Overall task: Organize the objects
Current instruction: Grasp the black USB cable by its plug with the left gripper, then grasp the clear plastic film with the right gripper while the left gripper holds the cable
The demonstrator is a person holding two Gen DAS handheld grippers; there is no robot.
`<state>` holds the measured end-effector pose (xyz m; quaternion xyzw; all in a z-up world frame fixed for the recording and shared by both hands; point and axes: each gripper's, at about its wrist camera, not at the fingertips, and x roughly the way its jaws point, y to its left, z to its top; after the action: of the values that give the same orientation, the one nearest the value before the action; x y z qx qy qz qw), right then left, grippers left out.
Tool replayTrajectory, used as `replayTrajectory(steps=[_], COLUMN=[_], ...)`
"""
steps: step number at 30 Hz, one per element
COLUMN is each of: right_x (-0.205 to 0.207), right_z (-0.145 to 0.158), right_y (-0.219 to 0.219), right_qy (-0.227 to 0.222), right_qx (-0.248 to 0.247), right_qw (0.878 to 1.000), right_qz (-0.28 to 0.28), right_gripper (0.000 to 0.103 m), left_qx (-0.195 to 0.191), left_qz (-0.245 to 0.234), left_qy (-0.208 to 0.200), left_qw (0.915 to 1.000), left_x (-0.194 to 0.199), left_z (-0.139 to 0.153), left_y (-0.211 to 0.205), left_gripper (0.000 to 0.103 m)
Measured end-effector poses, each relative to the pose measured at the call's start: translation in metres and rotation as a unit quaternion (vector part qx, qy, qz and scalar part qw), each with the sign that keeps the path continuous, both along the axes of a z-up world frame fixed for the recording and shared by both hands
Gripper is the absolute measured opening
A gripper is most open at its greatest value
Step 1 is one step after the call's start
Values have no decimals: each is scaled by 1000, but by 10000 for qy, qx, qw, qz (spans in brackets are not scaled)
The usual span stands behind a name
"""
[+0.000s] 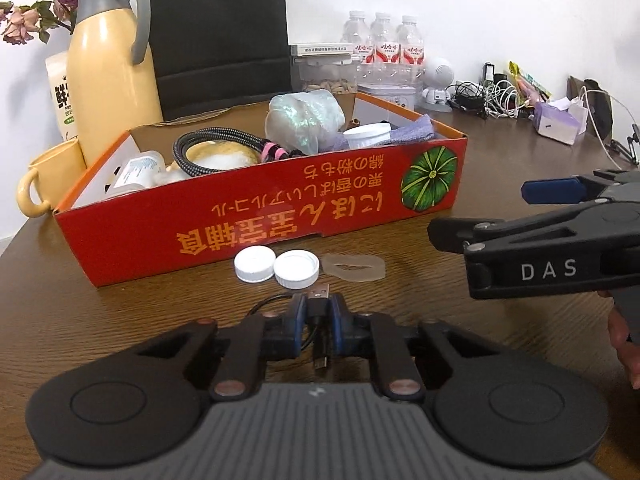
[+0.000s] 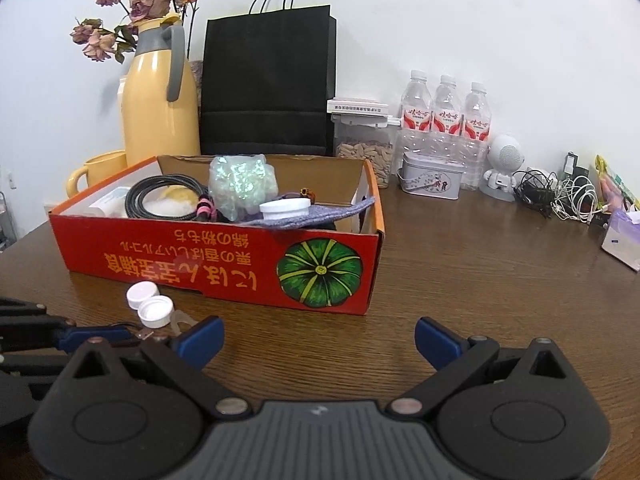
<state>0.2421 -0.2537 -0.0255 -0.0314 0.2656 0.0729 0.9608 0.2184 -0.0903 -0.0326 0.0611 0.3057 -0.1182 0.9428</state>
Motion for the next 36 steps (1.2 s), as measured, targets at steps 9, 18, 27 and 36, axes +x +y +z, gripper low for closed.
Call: replayTrajectory(steps=[9, 18, 27, 36], right_x=[3, 2, 13, 28], right_z=[-5, -12, -15, -18], right_y=[4, 17, 45, 59], right_qy=[116, 207, 431, 523], right_qx=[-73, -172, -247, -192], right_qw=[9999, 9986, 9953, 9948], right_qz=[62, 464, 826, 847], right_gripper=[102, 102, 94, 70], left_qx=[-290, -590, -636, -726], left_qz=[268, 1072, 1195, 1137], left_qy=[-361, -621, -637, -606], left_qw=[9986, 9905, 9887, 9890], left_x=[-4, 2, -2, -3], left_z=[14, 29, 31, 30], left_y=[20, 69, 87, 93], left_gripper=[14, 14, 14, 14])
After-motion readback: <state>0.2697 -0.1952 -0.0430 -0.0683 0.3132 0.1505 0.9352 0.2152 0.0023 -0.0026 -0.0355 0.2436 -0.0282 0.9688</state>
